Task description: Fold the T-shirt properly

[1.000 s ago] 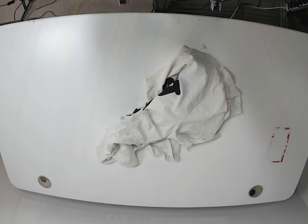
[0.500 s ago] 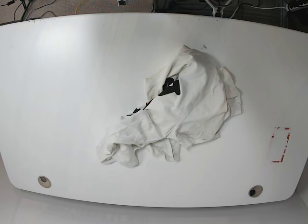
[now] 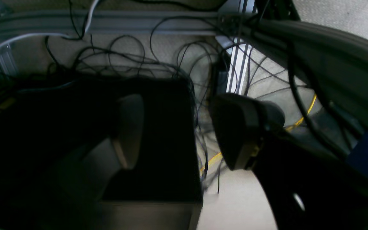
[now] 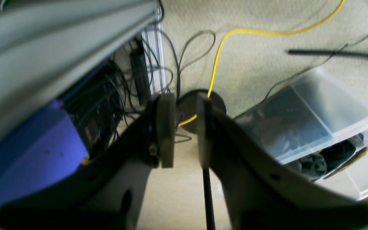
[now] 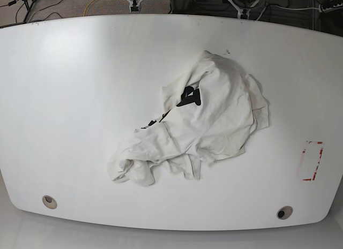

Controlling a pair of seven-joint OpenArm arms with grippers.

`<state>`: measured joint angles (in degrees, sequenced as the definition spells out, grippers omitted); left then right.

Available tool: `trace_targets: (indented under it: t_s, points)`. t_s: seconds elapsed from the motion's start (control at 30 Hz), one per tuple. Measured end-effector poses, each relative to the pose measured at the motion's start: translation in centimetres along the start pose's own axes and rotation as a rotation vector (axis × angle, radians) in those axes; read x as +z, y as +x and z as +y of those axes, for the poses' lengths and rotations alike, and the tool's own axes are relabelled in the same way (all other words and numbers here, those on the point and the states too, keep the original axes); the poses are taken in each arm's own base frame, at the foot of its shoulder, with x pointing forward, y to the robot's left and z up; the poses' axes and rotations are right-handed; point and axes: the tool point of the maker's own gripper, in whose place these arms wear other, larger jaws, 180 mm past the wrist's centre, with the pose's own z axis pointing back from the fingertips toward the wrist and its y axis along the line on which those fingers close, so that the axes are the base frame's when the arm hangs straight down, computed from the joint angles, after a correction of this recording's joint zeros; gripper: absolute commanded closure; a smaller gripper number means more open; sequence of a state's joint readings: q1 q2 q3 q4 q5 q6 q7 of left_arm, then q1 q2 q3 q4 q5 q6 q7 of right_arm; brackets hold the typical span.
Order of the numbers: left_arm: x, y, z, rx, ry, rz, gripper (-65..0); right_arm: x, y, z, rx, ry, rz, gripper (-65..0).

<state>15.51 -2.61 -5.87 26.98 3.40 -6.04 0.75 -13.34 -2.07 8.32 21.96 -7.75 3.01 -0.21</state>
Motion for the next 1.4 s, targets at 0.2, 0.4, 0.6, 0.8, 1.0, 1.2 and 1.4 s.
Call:
trace_targets:
  t_s: [0.2, 0.4, 0.6, 0.8, 1.0, 1.2, 1.4]
  points:
    - [0.7, -0.3, 0.4, -0.002, 0.001, -0.084, -37.7, 0.4, 0.3, -0.4, 0.0, -0.009, -0.031, -11.8]
    - [2.0, -0.5, 0.6, -0.002, 0.008, -0.194, -38.2, 1.1, 0.6, -1.1, 0.005, -0.024, -0.074, -11.8]
    - [2.5, -1.1, 0.5, -0.008, 0.007, -0.188, -38.3, 1.4, -0.1, -1.4, 0.006, -0.03, -0.072, -11.8]
    - [2.1, 0.5, 0.1, -0.009, 0.0, -0.193, -38.2, 1.3, 0.2, -1.2, 0.003, -0.027, -0.088, -11.6]
    - [1.7, 1.0, -0.1, -0.006, -0.004, -0.178, -39.8, 1.3, 0.4, -1.1, 0.002, -0.024, -0.12, -11.8]
    - [2.3, 0.4, -0.1, -0.002, -0.004, -0.253, -41.3, 1.9, -0.9, -2.0, 0.001, -0.04, -0.171, -12.0]
    - [2.9, -1.2, 0.2, -0.003, 0.001, -0.253, -40.5, 2.8, -2.9, -2.8, 0.007, -0.057, -0.166, -11.8]
